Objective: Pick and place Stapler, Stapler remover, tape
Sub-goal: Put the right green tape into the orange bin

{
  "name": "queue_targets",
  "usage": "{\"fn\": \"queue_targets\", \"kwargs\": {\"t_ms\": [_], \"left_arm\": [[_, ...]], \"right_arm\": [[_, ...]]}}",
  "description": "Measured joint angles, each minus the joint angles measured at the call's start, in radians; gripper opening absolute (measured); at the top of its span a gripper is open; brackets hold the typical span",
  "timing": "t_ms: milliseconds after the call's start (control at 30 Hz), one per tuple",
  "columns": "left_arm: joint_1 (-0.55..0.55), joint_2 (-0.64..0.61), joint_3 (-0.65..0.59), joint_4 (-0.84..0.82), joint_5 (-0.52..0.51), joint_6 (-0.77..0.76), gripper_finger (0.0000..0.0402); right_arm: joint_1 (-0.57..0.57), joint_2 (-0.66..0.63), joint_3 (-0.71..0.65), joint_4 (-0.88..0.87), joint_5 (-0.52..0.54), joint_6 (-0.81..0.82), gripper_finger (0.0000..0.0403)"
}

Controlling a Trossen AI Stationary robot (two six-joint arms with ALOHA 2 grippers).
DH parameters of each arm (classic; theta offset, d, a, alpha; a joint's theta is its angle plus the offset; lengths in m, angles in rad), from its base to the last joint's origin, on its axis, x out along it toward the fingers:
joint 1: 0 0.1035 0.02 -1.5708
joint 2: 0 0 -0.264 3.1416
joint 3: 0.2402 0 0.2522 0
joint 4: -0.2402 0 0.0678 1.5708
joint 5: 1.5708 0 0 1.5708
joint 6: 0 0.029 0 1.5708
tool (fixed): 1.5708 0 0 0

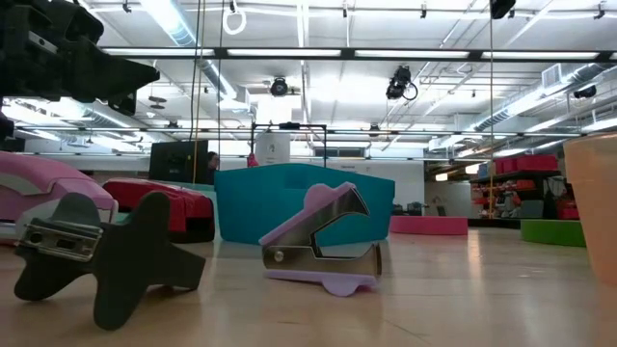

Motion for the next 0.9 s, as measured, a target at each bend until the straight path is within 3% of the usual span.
{"fn": "queue_targets", "kwargs": {"t_ms": [167, 433, 900], "left_arm": [[0.000, 0.000, 0.000, 0.000, 0.000, 0.000, 0.0030], [0.000, 0.000, 0.000, 0.000, 0.000, 0.000, 0.0030], [0.000, 0.000, 0.000, 0.000, 0.000, 0.000, 0.0030]], "right_arm": [[0.000, 0.004, 0.000, -0.006, -0.005, -0.060, 0.0011], [0.000, 0.010, 0.000, -0.032, -0.008, -0.029, 0.0011], [0.000, 0.066, 0.000, -0.258, -0.009, -0.029, 0.0011]]}}
